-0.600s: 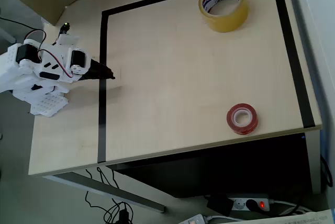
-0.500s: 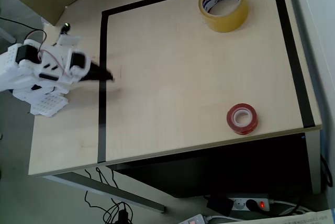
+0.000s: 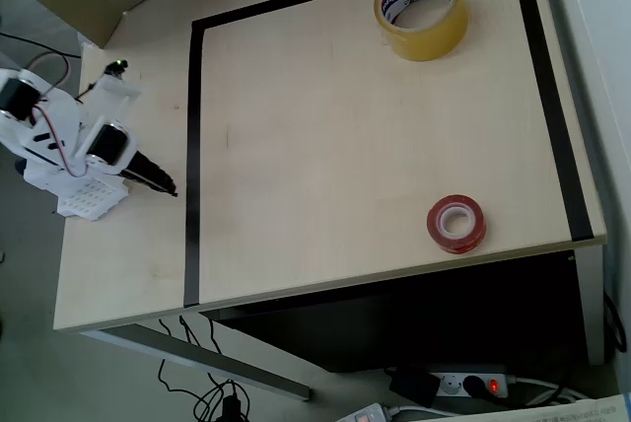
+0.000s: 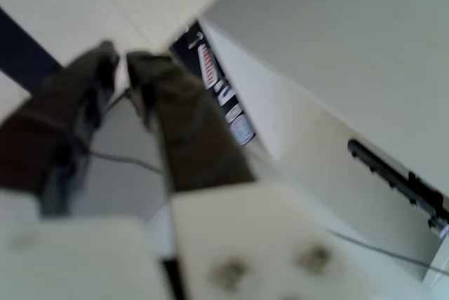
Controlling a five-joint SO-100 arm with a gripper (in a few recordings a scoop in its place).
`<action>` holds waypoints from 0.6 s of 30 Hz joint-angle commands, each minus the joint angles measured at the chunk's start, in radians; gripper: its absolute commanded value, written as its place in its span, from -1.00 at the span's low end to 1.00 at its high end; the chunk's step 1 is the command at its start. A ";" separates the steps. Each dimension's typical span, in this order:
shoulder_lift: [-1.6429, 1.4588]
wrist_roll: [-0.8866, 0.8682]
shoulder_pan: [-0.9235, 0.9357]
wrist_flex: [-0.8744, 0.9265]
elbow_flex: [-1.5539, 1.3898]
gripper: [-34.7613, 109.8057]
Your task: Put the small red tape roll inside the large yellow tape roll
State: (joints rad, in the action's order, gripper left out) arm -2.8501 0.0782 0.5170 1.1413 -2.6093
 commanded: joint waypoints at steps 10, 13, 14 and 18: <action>1.045 0.114 0.103 0.247 1.181 -0.52; 1.218 0.224 0.074 0.325 1.378 -0.52; 1.285 0.256 0.063 0.364 1.456 -0.52; 1.465 0.310 0.034 0.391 1.689 -0.52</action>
State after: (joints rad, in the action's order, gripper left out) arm -1.4696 0.3344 0.5584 1.5064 -1.1965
